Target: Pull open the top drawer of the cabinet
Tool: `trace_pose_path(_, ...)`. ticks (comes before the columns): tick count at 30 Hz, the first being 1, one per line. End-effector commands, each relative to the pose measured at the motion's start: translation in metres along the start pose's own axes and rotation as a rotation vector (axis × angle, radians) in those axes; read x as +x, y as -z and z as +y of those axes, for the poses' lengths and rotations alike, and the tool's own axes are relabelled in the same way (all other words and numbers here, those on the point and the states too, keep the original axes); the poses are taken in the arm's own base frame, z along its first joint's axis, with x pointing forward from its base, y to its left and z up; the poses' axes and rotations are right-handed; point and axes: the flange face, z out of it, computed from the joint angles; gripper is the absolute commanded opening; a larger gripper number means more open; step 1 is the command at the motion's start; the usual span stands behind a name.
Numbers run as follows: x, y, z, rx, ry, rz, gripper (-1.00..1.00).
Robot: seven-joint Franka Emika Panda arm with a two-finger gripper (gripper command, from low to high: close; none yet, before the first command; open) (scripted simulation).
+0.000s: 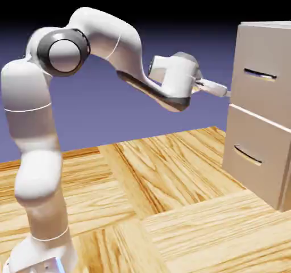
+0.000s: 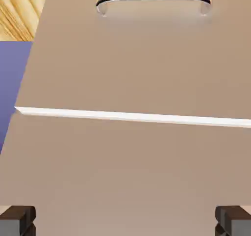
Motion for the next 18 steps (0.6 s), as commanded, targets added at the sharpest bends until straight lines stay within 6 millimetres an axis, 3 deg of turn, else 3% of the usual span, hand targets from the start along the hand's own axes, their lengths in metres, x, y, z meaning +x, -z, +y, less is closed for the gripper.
trace_pose_path(1,-0.001,-0.004,0.001,-0.012,0.071,-0.013,0.0)
trace_pose_path(18,-0.042,-0.074,0.006,-0.101,1.216,-0.35,0.0)
